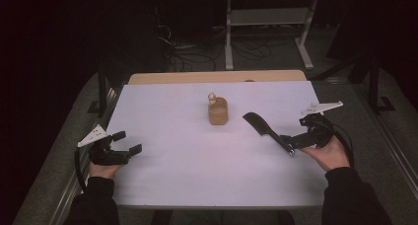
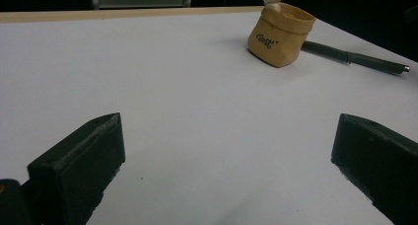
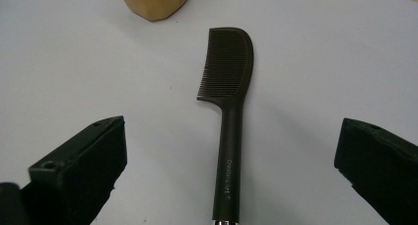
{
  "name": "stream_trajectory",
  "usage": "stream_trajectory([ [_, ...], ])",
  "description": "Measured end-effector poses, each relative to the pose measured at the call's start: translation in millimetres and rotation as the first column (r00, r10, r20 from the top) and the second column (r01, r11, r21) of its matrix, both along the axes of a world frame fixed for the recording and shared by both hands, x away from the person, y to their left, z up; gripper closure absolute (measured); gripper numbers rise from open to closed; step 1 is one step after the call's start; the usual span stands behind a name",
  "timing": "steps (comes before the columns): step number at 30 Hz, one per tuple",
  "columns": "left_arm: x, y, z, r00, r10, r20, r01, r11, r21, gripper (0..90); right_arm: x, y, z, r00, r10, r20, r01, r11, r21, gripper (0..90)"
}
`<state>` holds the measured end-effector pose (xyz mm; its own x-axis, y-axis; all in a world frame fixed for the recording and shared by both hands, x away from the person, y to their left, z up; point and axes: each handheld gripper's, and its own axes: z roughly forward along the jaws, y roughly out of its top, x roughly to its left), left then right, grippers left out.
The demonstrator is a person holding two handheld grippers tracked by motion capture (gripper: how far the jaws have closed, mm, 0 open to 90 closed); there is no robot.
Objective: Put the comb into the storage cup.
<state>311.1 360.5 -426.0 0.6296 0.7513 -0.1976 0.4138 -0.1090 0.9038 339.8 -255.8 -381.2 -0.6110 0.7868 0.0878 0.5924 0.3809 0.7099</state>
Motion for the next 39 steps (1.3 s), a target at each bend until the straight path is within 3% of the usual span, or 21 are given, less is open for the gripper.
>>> stream_trajectory([
  [19, 1.9, -0.4, -1.7, 0.9999, -0.009, -0.013, 0.009, 1.0000, 0.003, 0.0, 25.1, 4.6, -20.2, 0.9960, 0.016, -0.088, -0.022, 0.9977, -0.063, 0.0],
  [39, 2.3, -1.0, -2.1, 0.9998, -0.013, -0.013, 0.013, 0.9999, 0.008, 0.0, 40.3, 16.4, -25.3, 0.9881, 0.049, -0.146, -0.066, 0.9912, -0.115, 0.0],
])
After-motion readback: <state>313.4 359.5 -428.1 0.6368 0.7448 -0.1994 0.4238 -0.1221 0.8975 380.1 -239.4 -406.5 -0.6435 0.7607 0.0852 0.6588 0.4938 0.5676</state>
